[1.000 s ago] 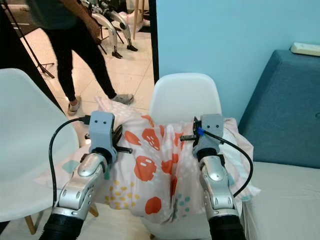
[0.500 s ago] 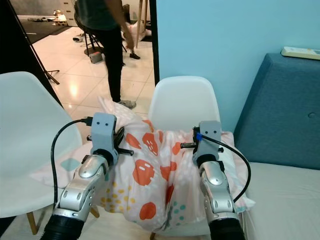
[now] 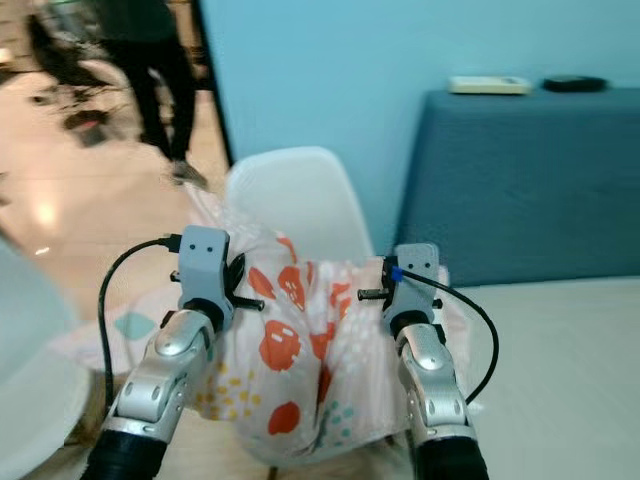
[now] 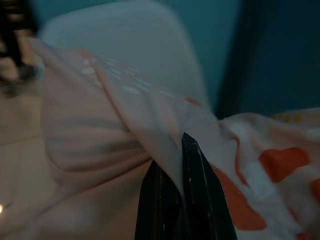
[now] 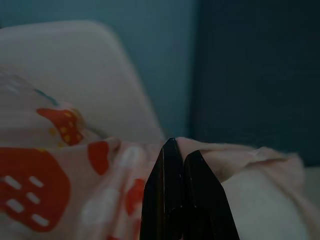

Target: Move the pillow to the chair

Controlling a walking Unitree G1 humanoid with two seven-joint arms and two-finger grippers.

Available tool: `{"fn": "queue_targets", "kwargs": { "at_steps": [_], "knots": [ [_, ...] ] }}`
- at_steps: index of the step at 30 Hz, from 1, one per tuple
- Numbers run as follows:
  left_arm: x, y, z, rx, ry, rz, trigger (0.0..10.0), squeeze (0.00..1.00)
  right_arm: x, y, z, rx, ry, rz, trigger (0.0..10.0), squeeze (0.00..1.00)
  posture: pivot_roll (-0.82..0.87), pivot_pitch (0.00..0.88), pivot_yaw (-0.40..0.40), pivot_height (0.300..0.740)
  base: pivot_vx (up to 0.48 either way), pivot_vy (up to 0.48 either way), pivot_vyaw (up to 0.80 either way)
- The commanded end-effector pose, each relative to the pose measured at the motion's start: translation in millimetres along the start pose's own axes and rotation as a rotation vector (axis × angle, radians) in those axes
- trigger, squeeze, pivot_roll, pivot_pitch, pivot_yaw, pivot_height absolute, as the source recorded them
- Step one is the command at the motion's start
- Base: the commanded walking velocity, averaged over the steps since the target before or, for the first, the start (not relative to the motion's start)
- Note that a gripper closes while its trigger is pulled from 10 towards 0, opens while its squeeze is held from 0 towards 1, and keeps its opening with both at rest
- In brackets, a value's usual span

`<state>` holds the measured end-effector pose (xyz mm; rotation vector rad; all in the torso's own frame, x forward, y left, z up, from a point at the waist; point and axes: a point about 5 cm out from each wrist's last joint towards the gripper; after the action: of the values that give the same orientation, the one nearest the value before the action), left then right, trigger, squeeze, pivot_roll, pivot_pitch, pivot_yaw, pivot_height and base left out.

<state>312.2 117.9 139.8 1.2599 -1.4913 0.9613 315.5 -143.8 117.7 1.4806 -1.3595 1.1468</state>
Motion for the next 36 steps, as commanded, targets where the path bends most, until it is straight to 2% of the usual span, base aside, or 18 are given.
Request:
{"fn": "queue_targets", "kwargs": {
  "at_steps": [1,16,36],
  "knots": [
    [6,-1.6,0.8,-0.003,-0.013,0.034,10.0,0.00,5,-1.5,-7.2,0.030,-0.012,0.018,10.0,0.00,0.02,0.062,-0.013,0.740,0.000,0.000,-0.80],
    [2,-0.1,2.7,-0.003,0.002,0.018,10.0,0.00,6,0.4,-2.0,0.002,0.000,0.002,10.0,0.00,0.01,0.078,-0.010,0.740,0.000,0.000,-0.80],
    [5,-4.3,10.3,-0.035,0.028,0.030,10.0,0.00,21,-2.1,18.2,-0.068,0.014,0.038,10.0,0.00,-0.01,0.090,-0.002,0.740,0.000,0.000,-0.80]
  ]
}}
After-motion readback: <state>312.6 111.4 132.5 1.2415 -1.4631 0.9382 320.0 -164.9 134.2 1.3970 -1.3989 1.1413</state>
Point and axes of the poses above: a point about 5 cm out from each wrist's last joint towards the gripper, its own y axis pointing back from the gripper into the wrist, its own x axis along the axis of the wrist's last joint, z = x × y, and after that the axes turned 14 degrees about -y, right-handed
